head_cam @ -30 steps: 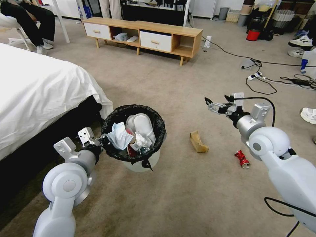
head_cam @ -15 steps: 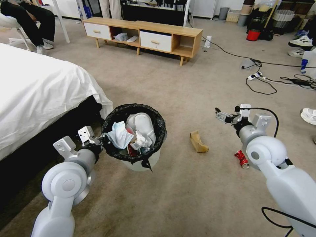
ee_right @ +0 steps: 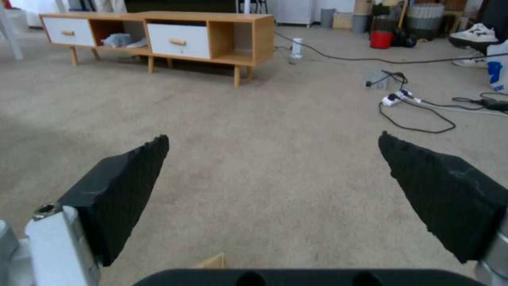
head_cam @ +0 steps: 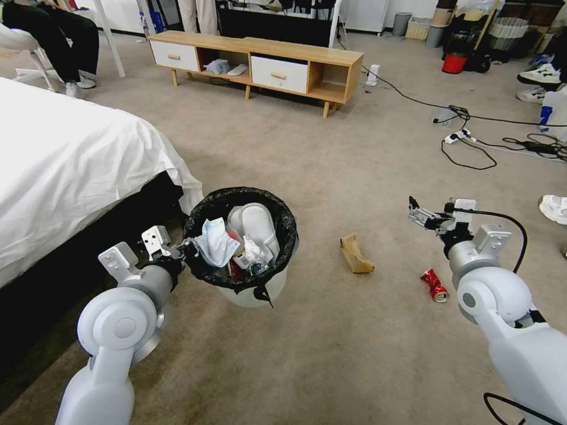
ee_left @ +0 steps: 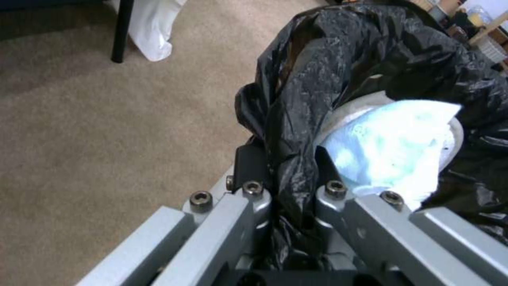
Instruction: Pick up the trash bin and place the garbage on the floor into it.
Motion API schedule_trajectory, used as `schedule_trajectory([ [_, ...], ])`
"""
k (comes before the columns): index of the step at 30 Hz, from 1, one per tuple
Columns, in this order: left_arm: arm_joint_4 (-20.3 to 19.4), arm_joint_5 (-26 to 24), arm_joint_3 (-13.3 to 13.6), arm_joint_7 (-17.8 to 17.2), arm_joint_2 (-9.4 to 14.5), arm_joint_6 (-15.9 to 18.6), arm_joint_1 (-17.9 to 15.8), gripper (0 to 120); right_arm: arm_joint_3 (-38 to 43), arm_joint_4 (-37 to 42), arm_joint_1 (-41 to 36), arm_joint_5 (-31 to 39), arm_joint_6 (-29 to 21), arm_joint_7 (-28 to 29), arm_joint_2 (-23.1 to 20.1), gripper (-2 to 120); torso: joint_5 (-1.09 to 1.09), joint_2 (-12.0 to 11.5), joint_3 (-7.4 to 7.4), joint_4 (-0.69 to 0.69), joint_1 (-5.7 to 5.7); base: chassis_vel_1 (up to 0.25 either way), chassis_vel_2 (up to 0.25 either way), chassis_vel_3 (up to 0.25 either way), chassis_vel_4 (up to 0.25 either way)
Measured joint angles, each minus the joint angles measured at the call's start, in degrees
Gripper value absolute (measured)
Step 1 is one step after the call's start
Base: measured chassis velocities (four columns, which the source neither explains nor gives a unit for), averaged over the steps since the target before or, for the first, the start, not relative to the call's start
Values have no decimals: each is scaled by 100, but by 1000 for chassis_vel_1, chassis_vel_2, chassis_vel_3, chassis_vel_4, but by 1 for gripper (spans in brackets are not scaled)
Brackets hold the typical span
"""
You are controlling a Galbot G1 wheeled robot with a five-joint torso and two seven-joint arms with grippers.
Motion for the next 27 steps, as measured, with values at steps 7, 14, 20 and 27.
schedule_trajectory([
  [7, -21, -2, 2, 1, 2, 2, 24, 4, 31, 5, -37, -89, -27, -65, 60, 100, 0, 0, 0, 0, 0, 0, 0, 0, 0],
  [14, -30, 3, 1, 0, -2, 5, 35, 4, -16, -56, 1, -161, 6, -103, 102, 100, 0, 0, -1, 0, -1, -16, 10, 16, -9],
  [20, -32, 22, -2, -1, -22, 5, 39, 4, -58, -81, 27, -174, 40, -137, 106, 100, -1, 0, 1, 0, 0, -101, 98, 127, -95],
  [27, -30, 40, -3, -1, -54, 5, 32, 4, -113, -140, 105, -208, 176, -195, 116, 100, 0, 0, 2, -1, 0, -90, 84, 82, -89],
])
